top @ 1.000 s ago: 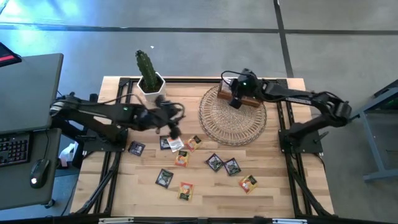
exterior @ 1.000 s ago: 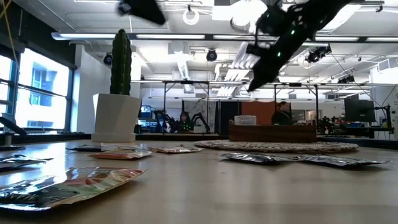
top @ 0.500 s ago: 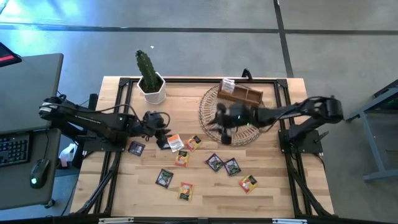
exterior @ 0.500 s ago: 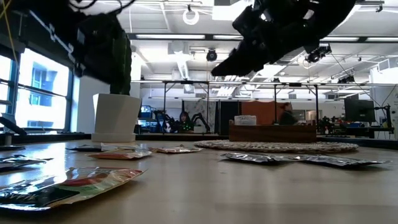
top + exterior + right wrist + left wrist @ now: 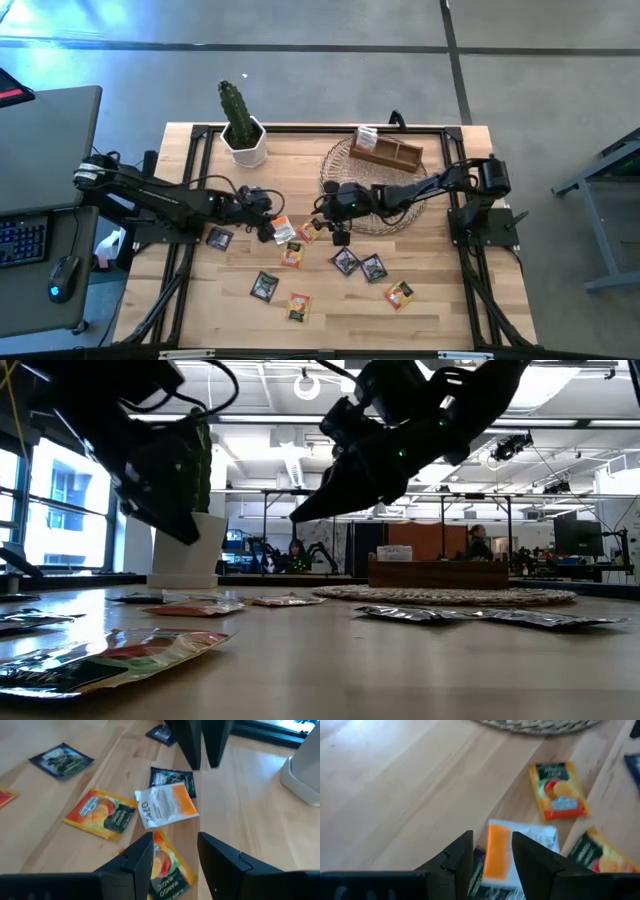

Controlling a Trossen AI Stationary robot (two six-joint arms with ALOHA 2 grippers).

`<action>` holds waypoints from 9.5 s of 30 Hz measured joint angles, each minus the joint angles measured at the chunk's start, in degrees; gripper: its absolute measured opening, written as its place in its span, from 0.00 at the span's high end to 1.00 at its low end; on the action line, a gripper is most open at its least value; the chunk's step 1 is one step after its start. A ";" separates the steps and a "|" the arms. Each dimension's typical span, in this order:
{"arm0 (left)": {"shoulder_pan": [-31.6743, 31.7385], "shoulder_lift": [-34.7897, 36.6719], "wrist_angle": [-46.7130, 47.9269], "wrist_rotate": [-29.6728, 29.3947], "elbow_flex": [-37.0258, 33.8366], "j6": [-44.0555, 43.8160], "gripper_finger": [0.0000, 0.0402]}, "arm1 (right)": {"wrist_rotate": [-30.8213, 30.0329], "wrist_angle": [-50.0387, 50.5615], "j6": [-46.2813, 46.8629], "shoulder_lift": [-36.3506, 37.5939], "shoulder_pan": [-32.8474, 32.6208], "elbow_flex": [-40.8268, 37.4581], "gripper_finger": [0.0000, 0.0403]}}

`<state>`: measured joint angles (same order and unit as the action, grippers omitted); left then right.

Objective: Pick & Place Tea
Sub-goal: Put the orange tea bag into the left section of the wooden organizer

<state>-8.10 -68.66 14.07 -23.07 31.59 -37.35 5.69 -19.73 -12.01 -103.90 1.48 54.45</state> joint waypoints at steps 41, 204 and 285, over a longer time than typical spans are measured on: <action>8.46 -14.85 -8.01 20.55 0.38 -3.10 0.99 | 2.31 -11.82 -9.31 -7.89 -5.66 2.15 0.63; 5.68 -31.74 -49.86 59.78 21.01 28.10 0.43 | 14.53 44.88 -69.09 16.70 -11.94 14.78 1.00; 5.88 -29.78 -51.91 30.47 21.06 24.91 0.99 | -12.67 61.63 -9.54 33.50 -13.47 14.71 0.76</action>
<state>-2.22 -98.44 -37.84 7.40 52.64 -12.44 -6.98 41.90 -21.55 -70.40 -11.99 69.16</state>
